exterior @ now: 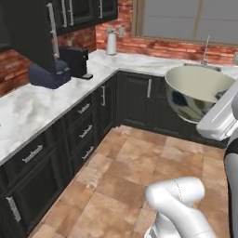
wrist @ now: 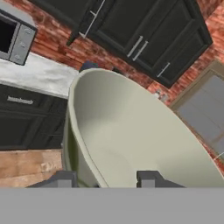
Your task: Move the bowls from the cabinet to the plates on the dining table.
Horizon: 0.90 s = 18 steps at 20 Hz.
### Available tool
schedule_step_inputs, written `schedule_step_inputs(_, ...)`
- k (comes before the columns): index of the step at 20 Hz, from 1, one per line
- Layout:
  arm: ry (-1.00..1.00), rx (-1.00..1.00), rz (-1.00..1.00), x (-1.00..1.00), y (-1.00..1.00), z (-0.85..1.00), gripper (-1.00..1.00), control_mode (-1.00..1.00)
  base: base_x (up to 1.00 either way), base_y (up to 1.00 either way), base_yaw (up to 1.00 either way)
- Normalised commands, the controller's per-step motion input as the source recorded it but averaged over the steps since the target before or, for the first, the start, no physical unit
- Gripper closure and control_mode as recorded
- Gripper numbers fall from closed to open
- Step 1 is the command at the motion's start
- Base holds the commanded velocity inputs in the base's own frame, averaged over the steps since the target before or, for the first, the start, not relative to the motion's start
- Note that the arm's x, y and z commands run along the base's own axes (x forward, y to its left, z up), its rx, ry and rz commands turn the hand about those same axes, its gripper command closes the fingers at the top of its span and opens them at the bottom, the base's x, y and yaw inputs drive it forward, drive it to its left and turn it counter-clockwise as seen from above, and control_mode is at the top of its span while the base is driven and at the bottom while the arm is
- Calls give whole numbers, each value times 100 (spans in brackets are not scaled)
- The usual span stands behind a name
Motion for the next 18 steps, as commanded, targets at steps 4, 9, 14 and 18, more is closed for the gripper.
schedule_step_inputs(4, 0, 0, 0, 0, 0, 0, 100, 100, 41, -39, -53)
schedule_step_inputs(9, 0, 0, 0, 0, 0, 0, 100, 100, 100, -2, -32)
schedule_step_inputs(14, 0, 0, 0, 0, 0, 0, 100, 100, 100, 4, -18)
schedule_step_inputs(18, 0, 0, 0, 0, 0, 0, 100, 100, 100, 8, -11)
